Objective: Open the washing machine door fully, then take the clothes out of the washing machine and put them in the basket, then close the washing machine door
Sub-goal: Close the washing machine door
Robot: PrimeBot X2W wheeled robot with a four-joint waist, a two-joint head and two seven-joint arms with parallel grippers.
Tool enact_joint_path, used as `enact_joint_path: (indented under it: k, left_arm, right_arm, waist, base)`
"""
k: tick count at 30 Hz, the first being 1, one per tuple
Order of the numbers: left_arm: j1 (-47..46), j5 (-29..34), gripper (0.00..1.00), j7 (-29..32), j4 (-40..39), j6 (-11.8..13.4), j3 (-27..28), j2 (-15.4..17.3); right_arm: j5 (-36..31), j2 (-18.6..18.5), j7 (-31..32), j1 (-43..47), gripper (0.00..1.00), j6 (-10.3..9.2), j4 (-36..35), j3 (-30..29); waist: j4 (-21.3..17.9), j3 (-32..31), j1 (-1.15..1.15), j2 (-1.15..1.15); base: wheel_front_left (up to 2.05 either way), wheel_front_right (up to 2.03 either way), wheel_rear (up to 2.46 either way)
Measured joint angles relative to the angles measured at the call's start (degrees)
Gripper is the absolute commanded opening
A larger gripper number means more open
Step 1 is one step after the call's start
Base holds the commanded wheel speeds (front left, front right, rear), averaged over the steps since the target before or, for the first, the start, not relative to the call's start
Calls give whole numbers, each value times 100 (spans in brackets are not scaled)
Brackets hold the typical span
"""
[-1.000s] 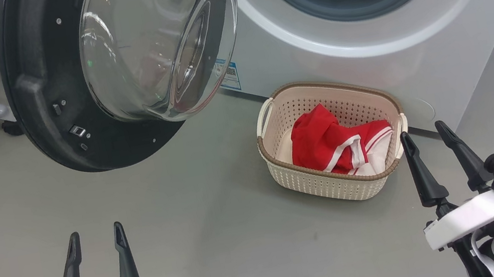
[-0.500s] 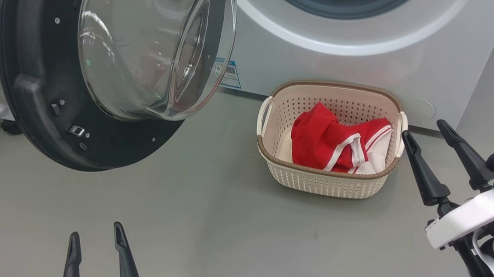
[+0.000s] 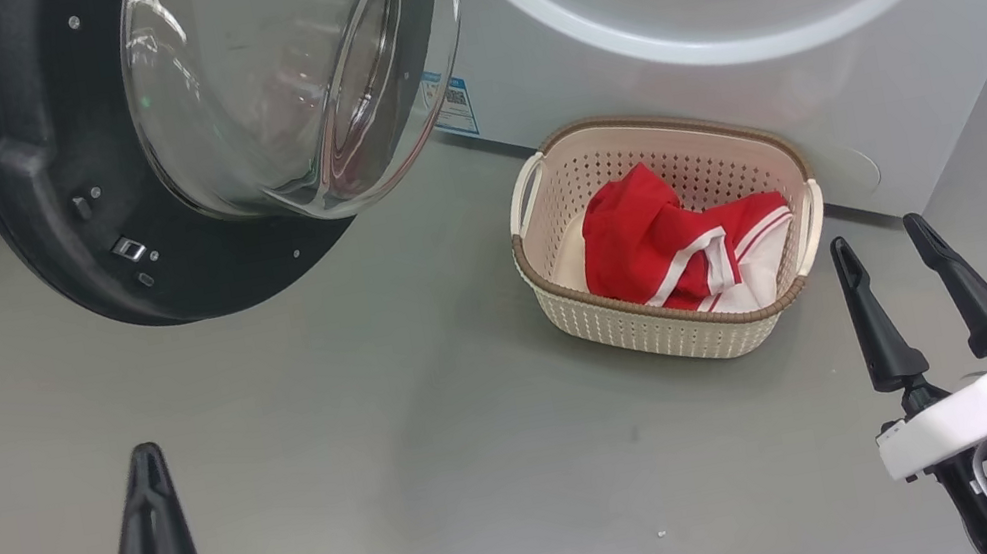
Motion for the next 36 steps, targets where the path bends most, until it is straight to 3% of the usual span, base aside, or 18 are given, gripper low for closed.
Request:
enact_joint_path:
  k: [8,18,22,36]
  left_arm:
    - [-135,-76,0,0,-215,0,649,260]
    - [-859,-281,0,-24,-354,-56,1751,1194]
    - [-1192,-762,0,140,-268,-60,2181,1330]
    - [-2793,-3368,0,1280,1092,-31,3719,1382]
  right_arm:
    - [-68,-168,107,-2,100,0,-188,34]
    - [-123,-416,244,-169,100,0,-502,18]
    - [-123,-523,260,-205,100,0,-580,-10]
    - [-122,-748,268,-396,100,1,-744,-123]
  waist:
    - [-120,312,0,0]
    - [-393,790,0,0]
    - [-532,970,0,0]
    - [-917,1412,0,0]
  base:
    - [0,0,0]
    - [0,0,0]
    - [0,0,0]
    - [0,0,0]
